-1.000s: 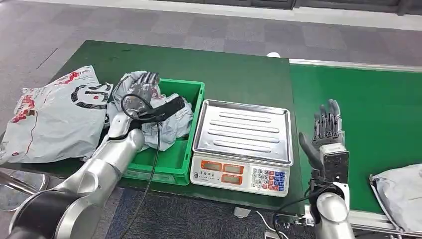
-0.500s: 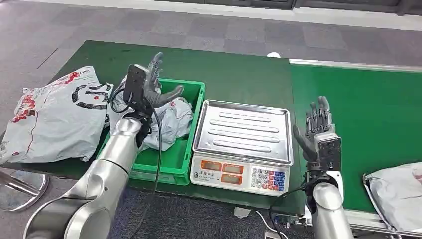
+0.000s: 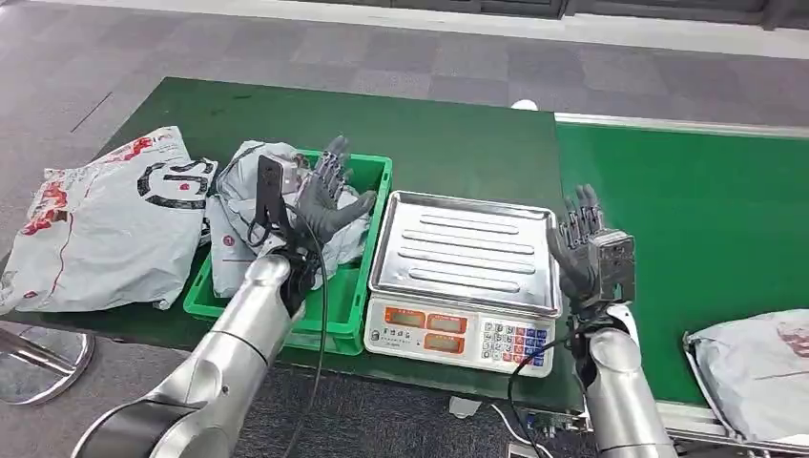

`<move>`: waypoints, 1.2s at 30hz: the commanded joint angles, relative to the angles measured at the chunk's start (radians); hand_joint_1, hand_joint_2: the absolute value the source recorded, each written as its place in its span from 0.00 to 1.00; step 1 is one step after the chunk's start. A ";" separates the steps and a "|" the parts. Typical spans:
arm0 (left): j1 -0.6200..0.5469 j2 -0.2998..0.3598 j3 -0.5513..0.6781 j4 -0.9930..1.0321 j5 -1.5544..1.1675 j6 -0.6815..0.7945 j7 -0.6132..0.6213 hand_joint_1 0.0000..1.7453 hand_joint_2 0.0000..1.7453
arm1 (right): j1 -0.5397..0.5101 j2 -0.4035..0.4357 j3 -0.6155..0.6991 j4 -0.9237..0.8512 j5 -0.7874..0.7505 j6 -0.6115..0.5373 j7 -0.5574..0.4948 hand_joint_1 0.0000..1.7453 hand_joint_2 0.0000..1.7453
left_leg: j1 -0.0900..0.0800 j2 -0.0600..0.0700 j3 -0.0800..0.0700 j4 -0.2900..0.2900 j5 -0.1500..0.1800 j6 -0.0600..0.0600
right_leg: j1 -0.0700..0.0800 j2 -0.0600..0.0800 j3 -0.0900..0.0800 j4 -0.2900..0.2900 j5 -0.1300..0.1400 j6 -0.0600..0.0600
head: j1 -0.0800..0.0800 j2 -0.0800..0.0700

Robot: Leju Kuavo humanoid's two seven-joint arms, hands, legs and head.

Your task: Moved the parcel from conveyor to table for the left to box.

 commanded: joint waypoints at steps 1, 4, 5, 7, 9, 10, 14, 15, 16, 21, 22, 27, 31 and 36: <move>-0.021 0.016 -0.048 0.062 0.005 0.002 0.001 0.00 1.00 | -0.061 -0.001 0.030 0.122 -0.005 0.000 -0.003 0.00 1.00 | 0.000 0.002 0.003 -0.001 -0.001 0.001 | 0.001 0.002 0.002 -0.002 0.000 -0.003 | 0.000 0.000; -0.021 0.016 -0.048 0.062 0.005 0.002 0.001 0.00 1.00 | -0.061 -0.001 0.030 0.122 -0.005 0.000 -0.003 0.00 1.00 | 0.000 0.002 0.002 -0.001 -0.001 0.001 | 0.001 0.002 0.002 -0.001 0.000 -0.002 | 0.000 0.000; -0.021 0.016 -0.048 0.062 0.005 0.002 0.001 0.00 1.00 | -0.061 -0.001 0.030 0.122 -0.005 0.000 -0.003 0.00 1.00 | 0.000 0.002 0.003 -0.002 -0.001 0.002 | 0.001 0.002 0.002 -0.002 0.000 -0.003 | 0.000 0.000; -0.021 0.016 -0.048 0.062 0.005 0.002 0.001 0.00 1.00 | -0.061 -0.001 0.030 0.122 -0.005 0.000 -0.003 0.00 1.00 | 0.000 0.002 0.002 -0.001 -0.001 0.001 | 0.001 0.002 0.001 -0.001 0.000 -0.002 | 0.000 0.000; -0.021 0.016 -0.048 0.062 0.005 0.002 0.001 0.00 1.00 | -0.061 -0.001 0.030 0.122 -0.005 0.000 -0.003 0.00 1.00 | 0.000 0.002 0.002 -0.001 0.000 0.001 | 0.001 0.002 0.001 -0.001 0.000 -0.003 | 0.000 0.000; -0.021 0.016 -0.048 0.062 0.005 0.002 0.001 0.00 1.00 | -0.061 -0.001 0.030 0.122 -0.005 0.000 -0.003 0.00 1.00 | 0.000 0.001 0.001 0.000 0.000 0.001 | 0.000 0.001 0.001 0.000 0.000 -0.002 | 0.000 0.000; -0.019 0.014 -0.058 0.064 0.010 0.000 0.004 0.00 1.00 | -0.068 -0.002 0.034 0.125 -0.005 0.003 -0.003 0.00 1.00 | 0.000 0.002 0.002 -0.001 0.000 0.001 | 0.000 0.002 0.001 -0.001 0.000 -0.003 | 0.000 0.000; -0.019 0.014 -0.058 0.064 0.010 0.000 0.004 0.00 1.00 | -0.068 -0.002 0.034 0.125 -0.005 0.003 -0.003 0.00 1.00 | 0.000 0.002 0.001 0.000 0.000 0.001 | 0.001 0.001 0.001 -0.001 0.000 -0.002 | 0.000 0.000; -0.019 0.014 -0.058 0.064 0.010 0.000 0.004 0.00 1.00 | -0.068 -0.002 0.034 0.125 -0.005 0.003 -0.003 0.00 1.00 | 0.000 0.002 0.002 -0.001 0.000 0.001 | 0.000 0.002 0.001 -0.001 0.000 -0.003 | 0.000 0.000; 0.018 0.005 -0.154 0.058 -0.007 0.072 -0.025 0.00 1.00 | -0.121 -0.003 0.051 0.231 0.012 -0.013 -0.013 0.00 1.00 | 0.000 0.003 0.003 -0.002 -0.001 0.002 | 0.000 0.003 0.002 -0.002 0.000 -0.003 | 0.000 0.000; 0.022 0.002 -0.161 0.059 -0.003 0.080 -0.027 0.00 1.00 | -0.124 -0.006 0.051 0.242 0.013 -0.018 -0.016 0.00 1.00 | 0.000 0.002 0.002 -0.001 -0.001 0.001 | 0.000 0.002 0.002 -0.001 0.000 -0.002 | 0.000 0.000; 0.028 -0.018 -0.238 0.056 -0.012 0.143 -0.023 0.00 1.00 | -0.128 -0.037 0.061 0.313 0.157 -0.225 -0.026 0.00 1.00 | 0.000 -0.001 0.003 -0.002 0.000 0.002 | 0.001 -0.001 0.003 -0.002 0.000 -0.002 | 0.000 0.000; 0.069 0.003 -0.269 0.037 0.032 0.184 -0.029 0.00 1.00 | -0.060 -0.089 -0.163 0.306 0.742 -0.495 0.193 0.00 1.00 | 0.000 -0.005 0.003 -0.002 0.000 0.002 | 0.001 -0.005 0.005 -0.003 -0.001 -0.003 | 0.000 0.000; 0.078 -0.003 -0.279 0.021 0.057 0.198 -0.080 0.00 1.00 | -0.043 -0.111 -0.518 0.410 0.987 -0.495 0.087 0.00 1.00 | -0.001 -0.007 0.003 -0.001 0.000 0.002 | 0.000 -0.007 0.005 -0.003 -0.001 -0.001 | 0.000 0.000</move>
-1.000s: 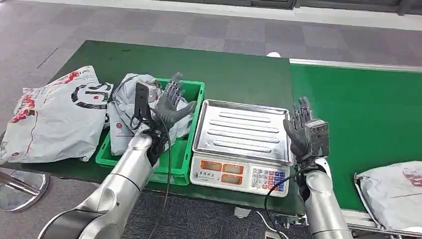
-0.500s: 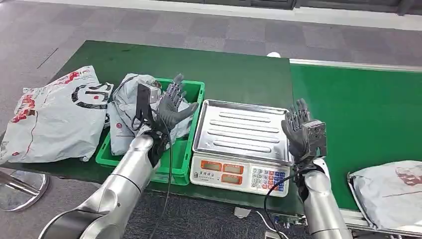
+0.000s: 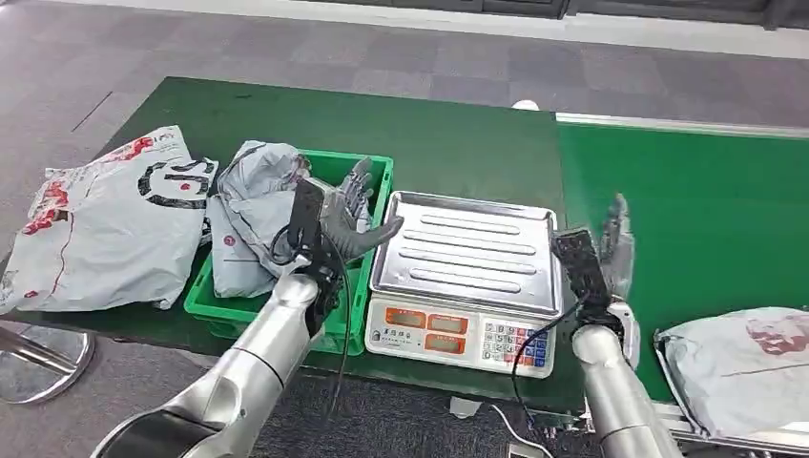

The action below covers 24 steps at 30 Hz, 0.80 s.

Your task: Moved the parcel from conveyor to table for the left to box.

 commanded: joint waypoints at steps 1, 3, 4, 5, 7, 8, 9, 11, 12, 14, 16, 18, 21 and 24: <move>0.012 0.025 -0.102 0.007 0.032 0.031 -0.035 0.00 1.00 | 0.016 -0.057 -0.532 0.206 0.410 -0.026 -0.066 0.00 1.00 | 0.000 -0.006 0.003 -0.002 0.000 0.002 | 0.001 -0.006 0.006 -0.003 -0.001 -0.002 | 0.000 0.000; 0.012 0.029 -0.100 0.009 0.041 0.040 -0.025 0.00 1.00 | 0.021 -0.030 -0.599 0.191 0.459 -0.026 -0.072 0.00 1.00 | 0.000 -0.008 0.005 -0.004 0.000 0.003 | 0.001 -0.008 0.008 -0.005 -0.001 -0.004 | 0.000 0.000; 0.013 0.032 -0.100 0.011 0.041 0.046 -0.024 0.00 1.00 | 0.028 -0.027 -0.608 0.183 0.472 -0.026 -0.062 0.00 1.00 | 0.000 -0.007 0.002 -0.002 0.000 0.002 | 0.000 -0.007 0.005 -0.003 -0.002 -0.003 | 0.000 0.000; 0.017 0.036 -0.100 0.010 0.041 0.046 -0.025 0.00 1.00 | 0.036 -0.026 -0.613 0.176 0.490 -0.026 -0.046 0.00 1.00 | 0.000 -0.004 0.000 -0.001 -0.001 0.001 | 0.001 -0.004 0.003 -0.002 -0.001 -0.002 | 0.000 0.000; 0.023 0.041 -0.099 0.007 0.044 0.050 -0.030 0.00 1.00 | 0.040 -0.032 -0.616 0.173 0.519 -0.026 -0.010 0.00 1.00 | 0.000 -0.004 0.001 -0.002 -0.001 0.001 | 0.000 -0.004 0.003 -0.002 -0.001 -0.002 | 0.000 0.000; 0.025 0.047 -0.098 0.004 0.046 0.052 -0.033 0.00 1.00 | 0.039 -0.043 -0.614 0.195 0.520 -0.026 0.016 0.00 1.00 | 0.000 -0.004 0.003 -0.003 -0.001 0.002 | 0.001 -0.004 0.005 -0.003 -0.001 -0.003 | 0.000 0.000; 0.026 0.049 -0.097 0.002 0.047 0.053 -0.035 0.00 1.00 | 0.034 -0.054 -0.607 0.213 0.530 -0.026 0.037 0.00 1.00 | 0.000 -0.003 0.001 -0.001 -0.001 0.001 | 0.001 -0.003 0.003 -0.002 -0.001 -0.002 | 0.000 0.000; 0.026 0.054 -0.095 -0.002 0.050 0.052 -0.036 0.00 1.00 | 0.032 -0.071 -0.565 0.249 0.559 -0.026 0.072 0.00 1.00 | 0.000 -0.002 0.001 -0.001 -0.001 0.002 | 0.001 -0.002 0.003 -0.002 0.000 -0.002 | 0.000 0.000; 0.026 0.056 -0.093 -0.006 0.053 0.053 -0.038 0.00 1.00 | 0.046 -0.066 -0.546 0.221 0.550 -0.026 0.063 0.00 1.00 | 0.000 -0.002 0.003 -0.003 -0.001 0.002 | 0.001 -0.002 0.004 -0.003 0.000 -0.003 | 0.000 0.000; 0.028 0.062 -0.091 -0.015 0.055 0.056 -0.042 0.00 1.00 | 0.059 -0.086 -0.477 0.270 0.541 0.007 0.131 0.00 1.00 | 0.000 -0.001 0.001 -0.001 -0.001 0.002 | 0.001 -0.001 0.003 -0.002 0.000 -0.002 | 0.000 0.000; 0.036 0.070 -0.086 -0.033 0.057 0.057 -0.044 0.00 1.00 | 0.104 -0.099 -0.414 0.249 0.547 0.108 0.224 0.00 1.00 | 0.000 -0.001 0.002 -0.002 -0.001 0.002 | 0.001 -0.001 0.003 -0.002 0.000 -0.002 | 0.000 0.000; 0.043 0.078 -0.072 -0.051 0.055 0.056 -0.042 0.00 1.00 | 0.141 -0.104 -0.380 0.247 0.590 0.232 0.349 0.00 1.00 | 0.001 -0.002 0.003 -0.003 -0.001 0.002 | 0.002 -0.002 0.005 -0.003 -0.001 -0.002 | 0.000 0.000; 0.043 0.081 -0.061 -0.060 0.053 0.057 -0.040 0.00 1.00 | 0.159 -0.108 -0.366 0.249 0.621 0.282 0.398 0.00 1.00 | 0.001 -0.002 0.002 -0.002 -0.001 0.002 | 0.001 -0.002 0.004 -0.003 -0.001 -0.002 | 0.000 0.000; 0.044 0.080 -0.056 -0.062 0.051 0.061 -0.035 0.00 1.00 | 0.155 -0.117 -0.366 0.263 0.653 0.373 0.474 0.00 1.00 | 0.000 0.000 0.003 -0.003 -0.001 0.002 | 0.001 0.000 0.004 -0.003 -0.001 -0.003 | 0.000 0.000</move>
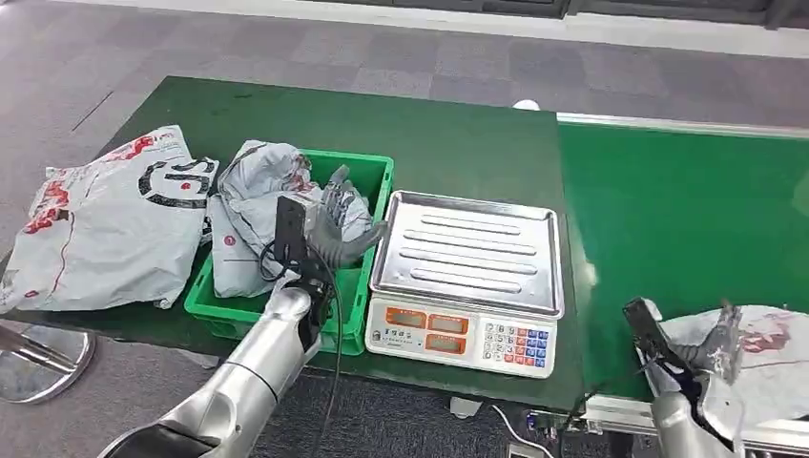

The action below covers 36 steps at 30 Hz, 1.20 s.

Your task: Moved the parcel from conveyor to table for the left to box.

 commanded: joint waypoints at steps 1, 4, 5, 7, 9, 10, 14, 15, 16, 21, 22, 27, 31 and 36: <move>-0.012 0.044 -0.017 -0.007 -0.008 0.007 0.014 0.00 1.00 | 0.036 -0.042 0.090 0.090 0.076 0.193 0.153 0.00 1.00 | 0.000 0.002 0.003 -0.001 -0.001 0.001 | 0.001 0.002 0.002 -0.001 0.000 -0.002 | 0.000 0.000; -0.004 0.043 0.002 -0.027 -0.007 0.013 0.023 0.00 1.00 | 0.070 -0.070 0.089 0.065 0.207 0.314 0.306 0.00 1.00 | 0.000 0.000 0.002 -0.001 0.000 0.001 | 0.001 0.001 0.001 -0.001 0.000 -0.002 | 0.000 0.000; -0.006 0.041 0.006 -0.028 -0.008 0.014 0.028 0.00 1.00 | 0.088 -0.092 0.104 0.061 0.228 0.368 0.340 0.00 1.00 | 0.000 0.000 0.004 -0.002 0.000 0.002 | 0.001 0.000 0.004 -0.003 0.000 -0.003 | 0.000 0.000; -0.006 0.039 0.013 -0.032 -0.008 0.016 0.034 0.00 1.00 | 0.107 -0.113 0.115 0.052 0.228 0.405 0.359 0.00 1.00 | 0.000 -0.001 0.002 -0.001 0.000 0.001 | 0.000 -0.002 0.002 -0.001 -0.001 -0.001 | 0.000 0.000; -0.006 0.039 0.013 -0.032 -0.008 0.016 0.034 0.00 1.00 | 0.107 -0.113 0.115 0.052 0.228 0.405 0.359 0.00 1.00 | 0.001 -0.002 0.003 -0.001 0.000 0.002 | 0.001 -0.002 0.004 -0.003 -0.001 -0.002 | 0.000 0.000; -0.006 0.039 0.014 -0.032 -0.008 0.016 0.034 0.00 1.00 | 0.106 -0.112 0.117 0.052 0.228 0.405 0.359 0.00 1.00 | 0.001 -0.002 0.004 -0.001 0.000 0.002 | 0.001 -0.003 0.006 -0.003 -0.001 -0.001 | 0.000 0.000; -0.005 0.039 0.014 -0.032 -0.009 0.016 0.034 0.00 1.00 | 0.102 -0.111 0.121 0.053 0.228 0.407 0.361 0.00 1.00 | 0.002 -0.001 0.006 -0.001 -0.001 0.004 | 0.002 -0.003 0.011 -0.007 -0.001 -0.001 | 0.000 0.000; -0.005 0.038 0.014 -0.031 -0.009 0.016 0.034 0.00 1.00 | 0.101 -0.110 0.123 0.053 0.228 0.408 0.363 0.00 1.00 | 0.001 -0.001 0.007 -0.002 -0.001 0.004 | 0.002 -0.003 0.011 -0.007 -0.001 -0.001 | 0.000 0.000; -0.002 0.036 0.019 -0.030 -0.010 0.019 0.037 0.00 1.00 | 0.105 -0.116 0.135 0.062 0.228 0.446 0.380 0.00 1.00 | 0.001 -0.001 0.008 -0.004 0.000 0.005 | 0.002 -0.003 0.012 -0.009 0.000 -0.002 | 0.000 0.000; 0.020 0.036 0.031 -0.035 -0.011 0.024 0.033 0.00 1.00 | 0.082 -0.090 0.092 0.087 0.226 0.460 0.348 1.00 1.00 | 0.002 0.000 0.010 -0.002 -0.002 0.006 | 0.001 -0.002 0.015 -0.009 0.000 0.000 | 0.000 0.000; 0.022 0.035 0.032 -0.038 -0.011 0.023 0.033 0.00 1.00 | 0.075 -0.085 0.092 0.090 0.228 0.464 0.347 1.00 1.00 | 0.002 0.000 0.010 -0.002 -0.002 0.006 | 0.002 -0.002 0.015 -0.010 0.000 -0.001 | 0.000 0.000; 0.037 0.032 0.048 -0.078 -0.013 0.016 0.041 0.00 1.00 | 0.051 -0.086 0.078 0.093 0.228 0.431 0.326 1.00 1.00 | 0.002 0.000 0.010 -0.001 -0.002 0.006 | 0.001 -0.002 0.015 -0.009 0.000 0.000 | 0.000 0.000; 0.056 0.032 0.060 -0.114 -0.019 0.010 0.055 0.00 1.00 | 0.039 -0.075 0.060 0.069 0.228 0.412 0.300 1.00 1.00 | 0.002 0.001 0.010 -0.002 -0.002 0.006 | 0.001 0.000 0.014 -0.008 0.000 0.000 | 0.000 0.000; 0.074 0.035 0.068 -0.142 -0.030 0.007 0.066 0.00 1.00 | 0.030 -0.052 0.035 0.015 0.214 0.294 0.267 1.00 1.00 | 0.001 0.003 0.011 -0.003 -0.002 0.006 | 0.002 0.001 0.014 -0.009 0.000 -0.001 | 0.000 0.000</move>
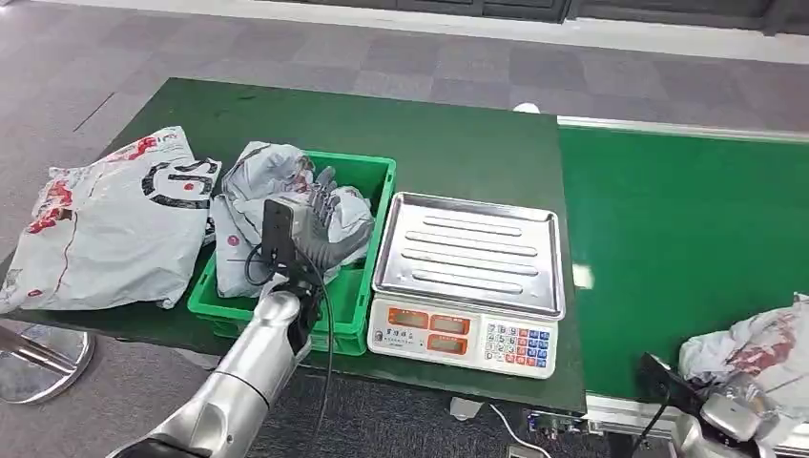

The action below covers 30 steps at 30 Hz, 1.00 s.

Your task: Moved the parcel from conveyor to table for the left to box.

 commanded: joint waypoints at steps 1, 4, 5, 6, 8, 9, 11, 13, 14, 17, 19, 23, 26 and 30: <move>0.027 0.020 0.061 -0.050 -0.012 -0.009 0.019 0.00 1.00 | -0.037 0.060 -0.057 -0.047 -0.035 -0.185 -0.063 1.00 1.00 | 0.000 0.004 0.002 -0.002 0.000 0.001 | 0.001 0.004 0.000 -0.001 0.001 -0.003 | 0.000 0.000; 0.050 0.029 0.057 -0.086 -0.026 -0.001 0.008 0.00 1.00 | 0.002 0.110 -0.054 -0.332 -0.090 -0.356 -0.137 1.00 1.00 | -0.001 0.005 0.000 -0.001 -0.001 0.000 | -0.001 0.005 -0.002 0.001 0.000 -0.002 | 0.000 0.000; 0.054 0.028 0.057 -0.093 -0.032 0.004 0.001 0.00 1.00 | 0.030 0.126 -0.044 -0.446 -0.107 -0.404 -0.171 1.00 1.00 | -0.002 0.007 0.000 -0.002 -0.001 0.001 | -0.001 0.007 -0.003 0.001 0.001 -0.004 | 0.000 0.000; 0.054 0.028 0.057 -0.095 -0.032 0.004 0.000 0.00 1.00 | 0.038 0.130 -0.043 -0.472 -0.107 -0.387 -0.169 1.00 1.00 | -0.002 0.007 -0.001 -0.001 -0.001 0.000 | -0.002 0.007 -0.005 0.003 0.000 -0.003 | 0.000 0.000; 0.054 0.024 0.052 -0.102 -0.047 0.020 -0.009 0.00 1.00 | 0.061 0.133 -0.015 -0.560 -0.165 -0.536 -0.253 1.00 1.00 | -0.002 0.006 -0.001 -0.002 -0.001 0.001 | -0.003 0.007 -0.005 0.004 0.000 -0.004 | 0.000 0.000; 0.052 0.019 0.047 -0.108 -0.057 0.027 -0.012 0.00 1.00 | 0.079 0.130 0.009 -0.615 -0.221 -0.588 -0.298 1.00 1.00 | -0.001 0.003 -0.002 -0.001 0.000 0.000 | -0.003 0.004 -0.005 0.003 0.000 -0.003 | 0.000 0.000; 0.047 0.013 0.044 -0.106 -0.062 0.031 -0.009 0.00 1.00 | 0.093 0.129 0.049 -0.674 -0.273 -0.633 -0.354 1.00 1.00 | -0.002 0.002 -0.002 -0.001 0.000 0.000 | -0.002 0.002 -0.005 0.003 -0.001 -0.003 | 0.000 0.000; 0.039 0.011 0.041 -0.092 -0.066 0.034 -0.009 0.00 1.00 | 0.103 0.130 0.093 -0.707 -0.306 -0.669 -0.390 1.00 1.00 | -0.002 0.002 -0.001 -0.002 -0.001 0.001 | -0.002 0.002 -0.004 0.003 -0.001 -0.005 | 0.000 0.000; 0.031 0.011 0.038 -0.078 -0.067 0.030 -0.010 0.00 1.00 | 0.105 0.128 0.137 -0.742 -0.349 -0.670 -0.428 1.00 1.00 | -0.002 0.003 -0.001 -0.002 -0.001 0.000 | -0.002 0.002 -0.004 0.003 -0.001 -0.005 | 0.000 0.000; 0.010 0.011 0.029 -0.054 -0.073 0.033 -0.019 0.00 1.00 | 0.081 0.128 0.221 -0.728 -0.375 -0.670 -0.475 1.00 1.00 | -0.002 0.004 -0.001 -0.002 -0.001 0.000 | -0.002 0.004 -0.004 0.003 0.000 -0.004 | 0.000 0.000; -0.001 0.011 0.025 -0.043 -0.072 0.032 -0.021 0.00 1.00 | 0.064 0.124 0.273 -0.699 -0.381 -0.659 -0.463 1.00 1.00 | -0.001 0.004 -0.002 -0.001 0.000 0.000 | -0.001 0.005 -0.006 0.003 0.000 -0.003 | 0.000 0.000; -0.005 0.014 0.020 -0.035 -0.070 0.030 -0.025 0.00 1.00 | 0.065 0.093 0.328 -0.686 -0.421 -0.629 -0.477 1.00 1.00 | -0.001 0.003 -0.001 -0.002 0.000 0.001 | -0.001 0.003 -0.004 0.002 0.000 -0.004 | 0.000 0.000; -0.015 0.021 0.006 -0.017 -0.064 0.023 -0.035 0.00 1.00 | 0.038 0.102 0.493 -0.608 -0.446 -0.522 -0.498 1.00 1.00 | -0.001 0.005 -0.001 -0.002 0.000 0.001 | -0.001 0.004 -0.004 0.001 0.001 -0.004 | 0.000 0.000; -0.048 0.021 -0.010 0.018 -0.063 0.008 -0.044 0.00 1.00 | -0.088 0.160 0.680 -0.415 -0.490 -0.354 -0.498 1.00 1.00 | 0.000 0.012 0.001 -0.002 -0.001 0.000 | 0.000 0.012 -0.004 0.002 0.002 -0.005 | 0.000 0.000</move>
